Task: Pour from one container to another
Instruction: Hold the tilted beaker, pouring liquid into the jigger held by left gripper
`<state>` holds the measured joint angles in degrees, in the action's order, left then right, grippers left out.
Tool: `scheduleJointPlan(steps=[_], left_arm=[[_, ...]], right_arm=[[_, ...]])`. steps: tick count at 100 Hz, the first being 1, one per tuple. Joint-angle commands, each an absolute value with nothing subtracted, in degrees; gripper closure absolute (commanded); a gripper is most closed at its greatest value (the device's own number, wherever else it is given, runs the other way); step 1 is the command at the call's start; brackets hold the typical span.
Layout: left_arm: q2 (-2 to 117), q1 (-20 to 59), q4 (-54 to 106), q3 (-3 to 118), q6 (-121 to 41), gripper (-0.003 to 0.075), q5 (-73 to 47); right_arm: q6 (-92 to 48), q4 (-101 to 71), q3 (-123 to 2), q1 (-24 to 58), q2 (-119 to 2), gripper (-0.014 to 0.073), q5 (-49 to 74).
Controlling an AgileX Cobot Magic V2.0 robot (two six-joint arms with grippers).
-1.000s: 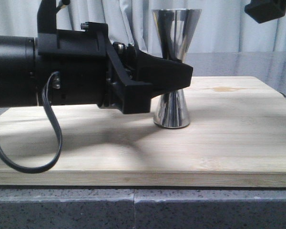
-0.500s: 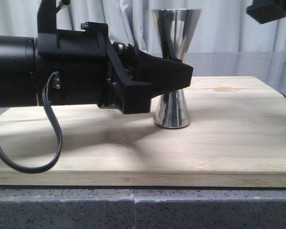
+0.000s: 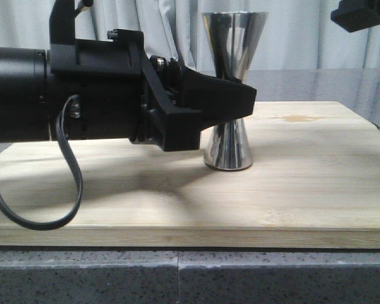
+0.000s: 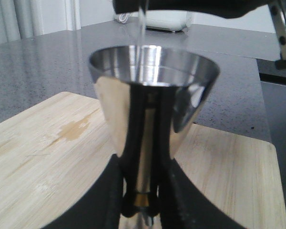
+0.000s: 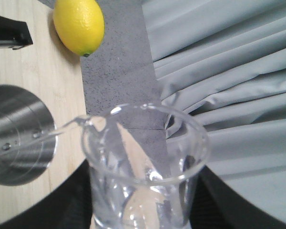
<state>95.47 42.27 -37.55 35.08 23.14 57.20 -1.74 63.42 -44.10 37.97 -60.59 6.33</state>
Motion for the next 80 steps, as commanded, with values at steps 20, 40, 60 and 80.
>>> scheduleJointPlan(steps=[20,40,60,80], left_arm=[[93.70,42.22,-36.02,36.57,23.52,0.0739,62.46],[93.70,42.22,-36.02,36.57,23.52,0.0739,62.46],[93.70,42.22,-36.02,36.57,23.52,0.0739,62.46],[93.70,42.22,-36.02,36.57,23.52,0.0739,62.46]], right_arm=[[-1.93,66.00,-46.43,38.01,-59.12,0.0400,3.97],[-1.93,67.35,-46.43,38.01,-59.12,0.0400,3.97],[-1.93,68.26,-46.43,38.01,-59.12,0.0400,3.97],[-1.93,70.20,-46.43,38.01,-59.12,0.0400,3.97]])
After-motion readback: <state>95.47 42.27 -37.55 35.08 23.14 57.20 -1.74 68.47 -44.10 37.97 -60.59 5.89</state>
